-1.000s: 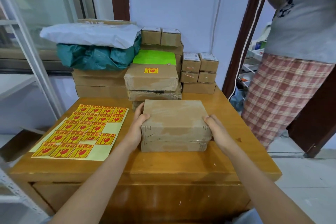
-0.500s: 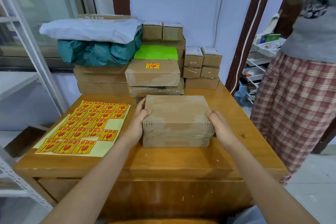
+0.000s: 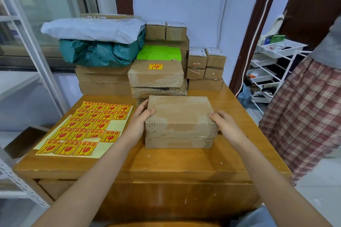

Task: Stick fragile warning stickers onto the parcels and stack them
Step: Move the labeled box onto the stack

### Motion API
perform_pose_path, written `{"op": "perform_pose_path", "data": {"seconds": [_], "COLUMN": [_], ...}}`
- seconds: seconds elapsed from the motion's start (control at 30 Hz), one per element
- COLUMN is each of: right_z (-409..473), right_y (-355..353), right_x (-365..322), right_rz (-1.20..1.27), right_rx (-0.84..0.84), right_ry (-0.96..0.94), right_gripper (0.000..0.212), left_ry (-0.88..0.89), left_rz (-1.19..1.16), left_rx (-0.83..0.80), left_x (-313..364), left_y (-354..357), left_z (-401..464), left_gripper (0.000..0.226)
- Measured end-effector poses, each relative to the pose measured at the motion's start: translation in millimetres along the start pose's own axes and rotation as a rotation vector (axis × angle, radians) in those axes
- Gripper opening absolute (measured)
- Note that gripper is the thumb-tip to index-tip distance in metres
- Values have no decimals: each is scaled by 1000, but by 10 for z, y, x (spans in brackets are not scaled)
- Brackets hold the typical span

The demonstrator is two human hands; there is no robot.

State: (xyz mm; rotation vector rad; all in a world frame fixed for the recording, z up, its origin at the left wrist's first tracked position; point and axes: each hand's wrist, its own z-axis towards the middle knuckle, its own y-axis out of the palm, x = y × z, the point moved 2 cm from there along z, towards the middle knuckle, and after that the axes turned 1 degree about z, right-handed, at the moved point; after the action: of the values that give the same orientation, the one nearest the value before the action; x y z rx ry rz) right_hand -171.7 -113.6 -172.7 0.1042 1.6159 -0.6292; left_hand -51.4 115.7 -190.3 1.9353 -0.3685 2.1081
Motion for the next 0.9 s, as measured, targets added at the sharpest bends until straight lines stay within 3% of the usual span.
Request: {"op": "perform_pose_path", "data": {"seconds": [0.13, 0.3, 0.4, 0.67, 0.9], "right_z": [46, -18, -112, -511, -569], "right_y": [-15, 42, 202, 1225, 2154], "right_x": [-97, -369, -601, -1071, -793], "right_rz": [-137, -494, -590, -582, -640], "right_rx": [109, 272, 274, -164, -413], "right_ry": [-84, -345, -505, -778, -710], "right_gripper": [26, 33, 25, 23, 36], "left_ry": [-4, 37, 71, 123, 159], "left_rz": [22, 98, 199, 527, 928], "left_rx": [45, 133, 164, 344, 291], "left_x": [32, 59, 86, 87, -119], "left_y": [-37, -189, -369, -1074, -1490], "left_z": [-27, -25, -52, -256, -432], "left_gripper": [38, 24, 20, 20, 22]}}
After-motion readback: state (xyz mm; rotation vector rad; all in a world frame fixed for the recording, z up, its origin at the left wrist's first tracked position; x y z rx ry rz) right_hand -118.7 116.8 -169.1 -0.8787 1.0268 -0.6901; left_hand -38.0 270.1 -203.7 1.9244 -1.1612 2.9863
